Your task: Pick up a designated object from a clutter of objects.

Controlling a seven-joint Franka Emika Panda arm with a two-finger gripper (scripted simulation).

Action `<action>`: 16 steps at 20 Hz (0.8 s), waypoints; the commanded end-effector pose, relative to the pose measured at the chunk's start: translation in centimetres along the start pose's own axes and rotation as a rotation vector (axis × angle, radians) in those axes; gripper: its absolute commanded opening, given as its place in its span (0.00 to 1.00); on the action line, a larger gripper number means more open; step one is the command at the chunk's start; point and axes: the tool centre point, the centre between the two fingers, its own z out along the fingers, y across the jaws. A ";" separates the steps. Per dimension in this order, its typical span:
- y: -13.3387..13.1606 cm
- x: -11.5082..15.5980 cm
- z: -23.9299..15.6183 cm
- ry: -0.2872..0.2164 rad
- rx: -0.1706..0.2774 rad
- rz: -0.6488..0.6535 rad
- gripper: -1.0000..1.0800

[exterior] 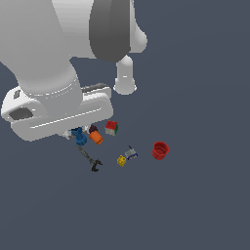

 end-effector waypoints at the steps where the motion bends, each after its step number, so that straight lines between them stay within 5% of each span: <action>1: 1.3 -0.4 -1.6 -0.001 0.001 -0.001 0.00; 16: 4.4 -1.0 -4.9 -0.002 0.000 -0.001 0.00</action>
